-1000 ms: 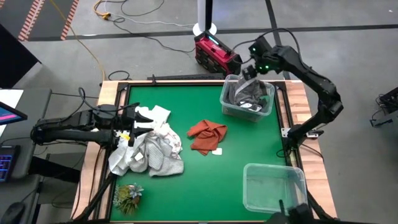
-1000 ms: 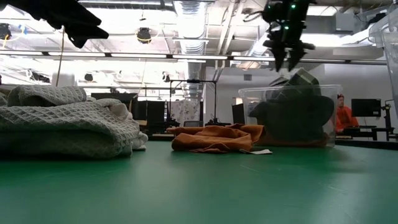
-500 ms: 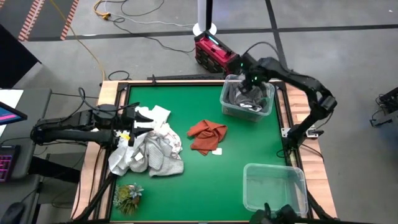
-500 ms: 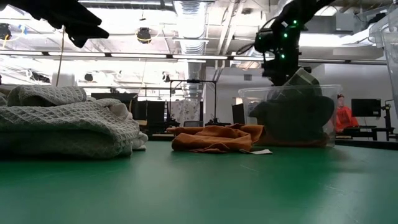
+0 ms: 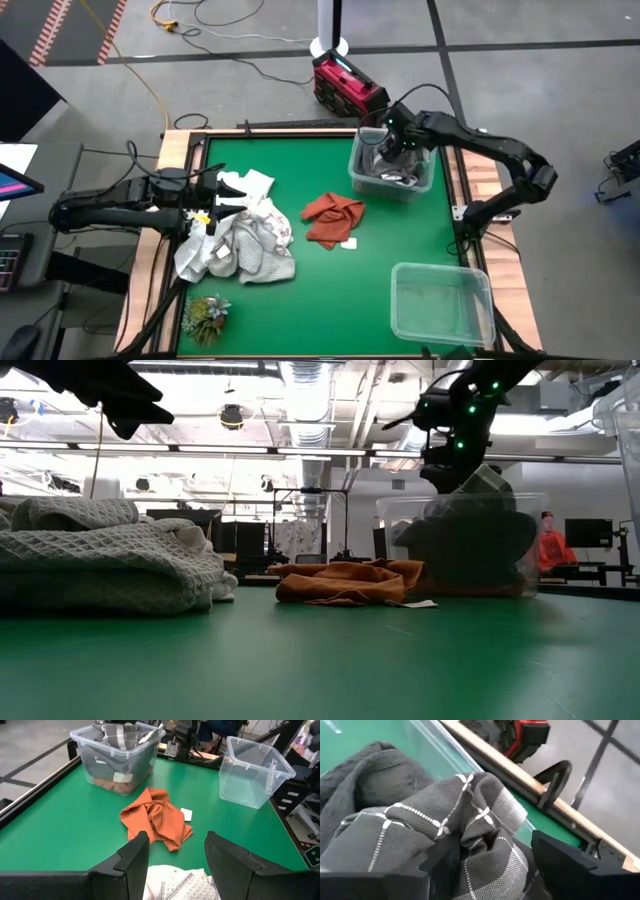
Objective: Sort towels by color in basket
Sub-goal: Put the gray patterned towel into the top transparent bin
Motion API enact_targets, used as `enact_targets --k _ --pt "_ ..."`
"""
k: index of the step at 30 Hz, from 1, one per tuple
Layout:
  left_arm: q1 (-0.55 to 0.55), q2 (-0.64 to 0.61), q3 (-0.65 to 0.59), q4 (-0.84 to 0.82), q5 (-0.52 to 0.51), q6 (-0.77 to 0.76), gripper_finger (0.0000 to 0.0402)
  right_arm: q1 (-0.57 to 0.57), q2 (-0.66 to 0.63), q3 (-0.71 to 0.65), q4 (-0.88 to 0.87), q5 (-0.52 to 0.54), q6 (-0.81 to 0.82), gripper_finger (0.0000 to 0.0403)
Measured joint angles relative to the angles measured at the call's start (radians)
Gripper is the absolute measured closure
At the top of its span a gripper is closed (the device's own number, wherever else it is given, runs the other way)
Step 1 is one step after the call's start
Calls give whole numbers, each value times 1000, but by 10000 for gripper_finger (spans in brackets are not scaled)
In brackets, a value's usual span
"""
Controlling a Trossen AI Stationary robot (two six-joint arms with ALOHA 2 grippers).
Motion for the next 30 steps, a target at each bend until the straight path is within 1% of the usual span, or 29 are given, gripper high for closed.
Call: enact_targets --k 3,5,9,12,15,17,20,24,28,30 --pt "0 0 0 0 0 0 221 31 -56 8 5 -3 -4 133" --pt "0 0 0 0 0 0 221 53 -73 9 -28 2 10 133" --pt "0 0 0 2 0 2 221 95 -67 6 -63 46 22 133" --pt "0 0 0 2 0 -1 221 121 -43 -5 -61 36 18 133" --pt "0 0 0 -1 1 -3 221 146 -8 -47 -64 18 39 133" --pt "0 0 0 0 4 -3 221 145 18 -78 -56 -9 61 133" --pt "0 0 0 1 4 -3 221 112 56 -130 -11 -111 88 133" --pt "0 0 0 1 4 -3 221 56 94 -150 43 -227 116 134" --pt "0 0 0 2 4 -2 221 28 100 -136 48 -227 131 134" --pt "0 0 0 5 3 -1 221 20 82 -112 12 -233 137 133"
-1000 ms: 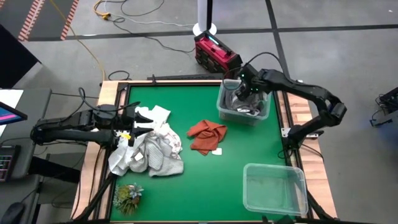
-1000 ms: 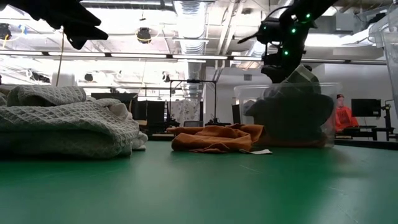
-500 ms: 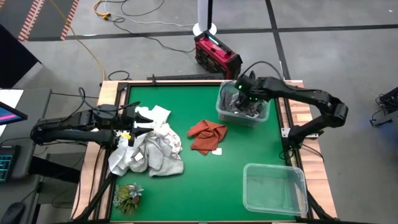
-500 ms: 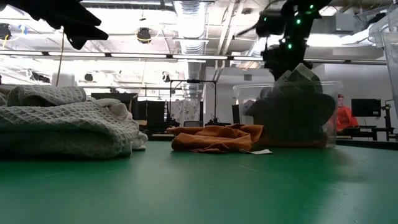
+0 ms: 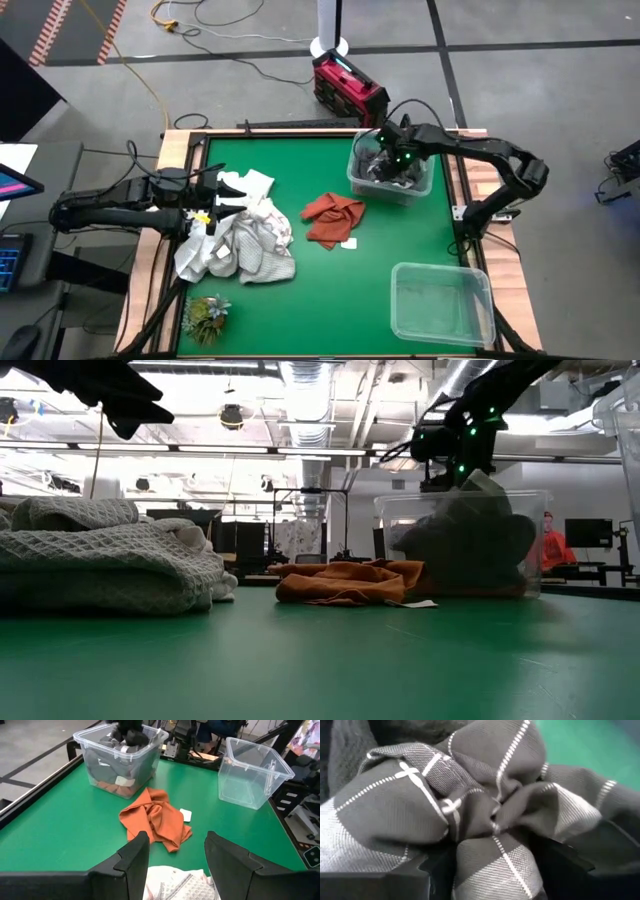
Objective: Sort towels by color in basket
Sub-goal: Put the gray patterned towel into the top transparent bin
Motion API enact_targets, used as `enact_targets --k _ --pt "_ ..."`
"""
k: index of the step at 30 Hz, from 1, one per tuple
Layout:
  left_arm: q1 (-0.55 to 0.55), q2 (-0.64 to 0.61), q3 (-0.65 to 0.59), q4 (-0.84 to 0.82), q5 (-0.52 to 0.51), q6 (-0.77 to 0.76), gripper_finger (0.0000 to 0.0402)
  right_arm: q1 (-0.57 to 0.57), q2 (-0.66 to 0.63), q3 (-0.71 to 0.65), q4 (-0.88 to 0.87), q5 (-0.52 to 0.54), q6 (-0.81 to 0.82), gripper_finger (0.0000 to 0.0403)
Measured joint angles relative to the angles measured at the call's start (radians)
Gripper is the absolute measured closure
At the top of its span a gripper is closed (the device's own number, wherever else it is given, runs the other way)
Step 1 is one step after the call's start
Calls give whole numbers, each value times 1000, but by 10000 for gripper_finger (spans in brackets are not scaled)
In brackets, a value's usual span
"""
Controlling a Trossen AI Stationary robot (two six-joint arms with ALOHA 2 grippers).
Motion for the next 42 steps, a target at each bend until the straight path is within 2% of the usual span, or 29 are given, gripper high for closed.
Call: enact_targets --k 5,8,13,16,21,27,34,38,42 --pt "0 0 0 1 0 1 221 -43 -33 92 -149 -31 38 133" --pt "0 0 0 0 0 1 221 -76 -34 97 -185 -27 68 133" --pt "0 0 0 -3 0 5 221 -93 26 44 -148 72 105 133" --pt "0 0 0 -3 0 5 221 -71 81 21 -94 94 108 134" --pt "0 0 0 2 0 14 221 -42 162 78 -185 117 79 134" --pt "0 0 0 7 0 17 221 -25 171 203 -423 316 148 134" --pt "0 0 0 3 0 24 221 86 295 189 -446 555 29 134" --pt "0 0 0 4 0 24 221 130 392 192 -443 613 -20 134" --pt "0 0 0 4 0 24 221 157 433 229 -505 674 -62 134"
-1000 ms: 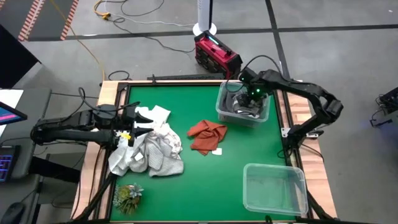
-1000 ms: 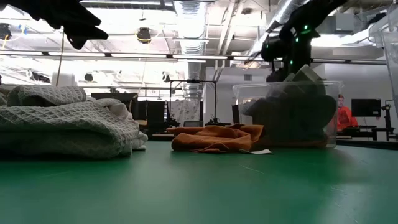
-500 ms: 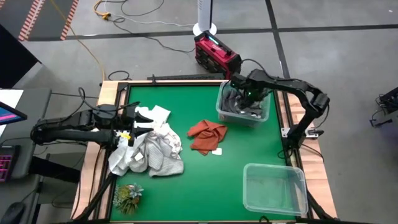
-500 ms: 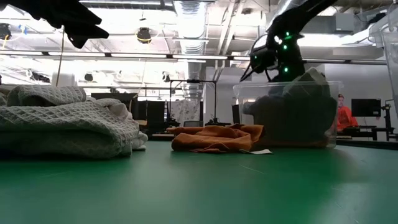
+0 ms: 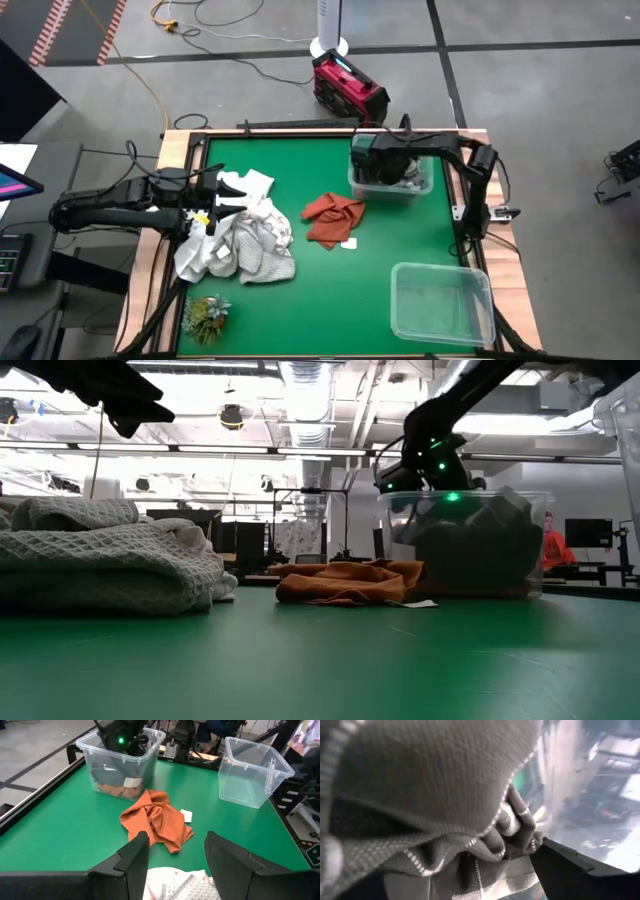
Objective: Sort towels by color in basket
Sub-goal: Put the gray patterned towel into the top transparent bin
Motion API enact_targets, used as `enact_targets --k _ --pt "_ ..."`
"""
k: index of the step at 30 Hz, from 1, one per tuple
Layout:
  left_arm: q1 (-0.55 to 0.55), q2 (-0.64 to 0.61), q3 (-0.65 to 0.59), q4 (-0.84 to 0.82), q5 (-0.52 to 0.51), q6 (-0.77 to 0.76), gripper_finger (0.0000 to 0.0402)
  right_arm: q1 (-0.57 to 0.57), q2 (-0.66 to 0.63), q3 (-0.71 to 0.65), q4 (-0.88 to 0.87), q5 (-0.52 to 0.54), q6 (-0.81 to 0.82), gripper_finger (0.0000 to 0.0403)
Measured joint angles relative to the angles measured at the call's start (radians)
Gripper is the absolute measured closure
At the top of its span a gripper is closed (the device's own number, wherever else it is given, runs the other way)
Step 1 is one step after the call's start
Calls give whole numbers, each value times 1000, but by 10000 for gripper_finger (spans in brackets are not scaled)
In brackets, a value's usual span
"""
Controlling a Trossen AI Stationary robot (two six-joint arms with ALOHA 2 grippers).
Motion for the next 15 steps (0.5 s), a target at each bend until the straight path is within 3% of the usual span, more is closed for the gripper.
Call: enact_targets --k 7,15 --pt "0 0 0 0 0 1 221 43 -84 111 -112 175 -12 133" --pt "0 0 0 -8 1 1 221 51 -113 131 -122 160 77 133"
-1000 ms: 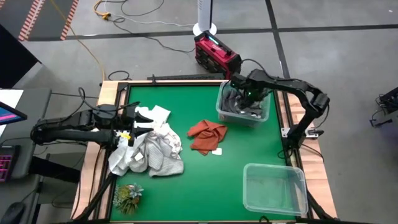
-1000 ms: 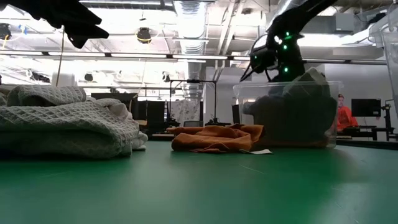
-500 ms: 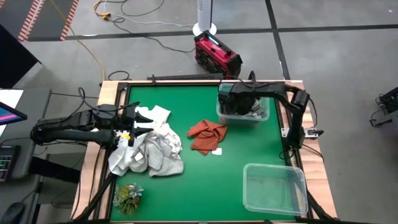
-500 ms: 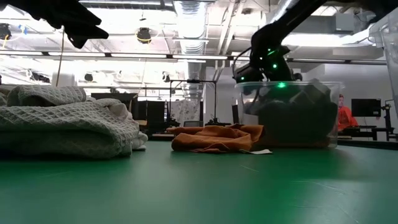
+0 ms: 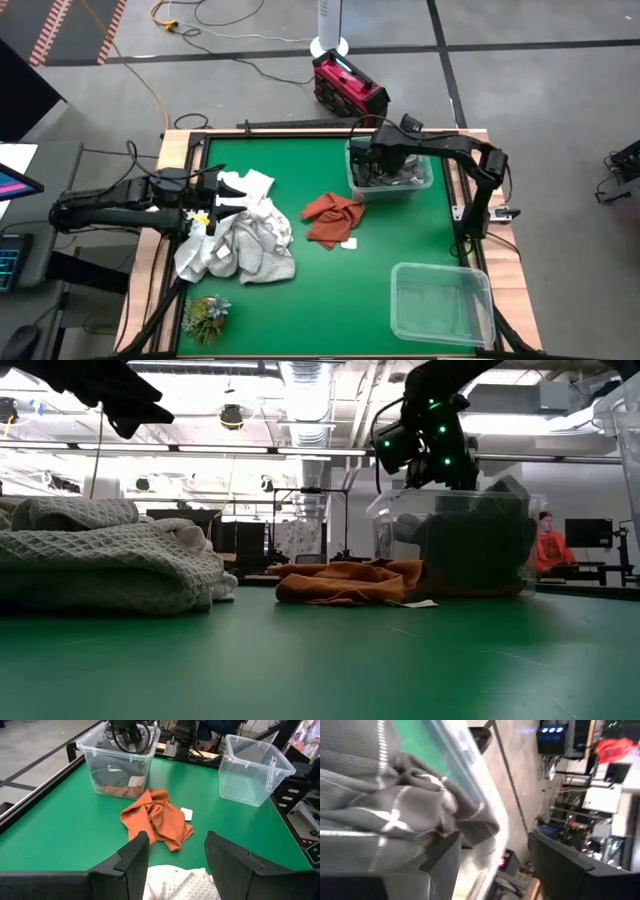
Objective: Sort towels by color in basket
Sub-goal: Put the gray patterned towel into the top transparent bin
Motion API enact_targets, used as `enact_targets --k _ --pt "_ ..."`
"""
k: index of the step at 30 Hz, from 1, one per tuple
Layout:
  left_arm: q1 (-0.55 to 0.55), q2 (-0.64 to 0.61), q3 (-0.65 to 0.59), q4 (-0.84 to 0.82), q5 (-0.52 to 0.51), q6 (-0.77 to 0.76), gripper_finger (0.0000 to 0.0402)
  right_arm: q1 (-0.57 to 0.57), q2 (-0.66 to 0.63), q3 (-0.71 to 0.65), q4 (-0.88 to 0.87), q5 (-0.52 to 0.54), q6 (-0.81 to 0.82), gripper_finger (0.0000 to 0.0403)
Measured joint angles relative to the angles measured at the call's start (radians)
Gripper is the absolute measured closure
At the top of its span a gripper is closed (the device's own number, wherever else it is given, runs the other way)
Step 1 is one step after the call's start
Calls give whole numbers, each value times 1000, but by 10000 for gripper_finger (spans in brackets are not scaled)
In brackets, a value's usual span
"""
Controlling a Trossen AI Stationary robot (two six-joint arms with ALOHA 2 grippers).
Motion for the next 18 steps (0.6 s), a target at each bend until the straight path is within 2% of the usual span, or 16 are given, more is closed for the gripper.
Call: enact_targets --k 7,10,14,18 --pt "0 0 0 0 4 0 221 11 137 2 95 -150 42 133" --pt "0 0 0 0 4 0 221 9 154 9 80 -153 40 133" --pt "0 0 0 0 4 0 221 -6 104 37 -6 -122 96 133" --pt "0 0 0 1 4 7 221 -26 -21 92 -85 -67 151 133"
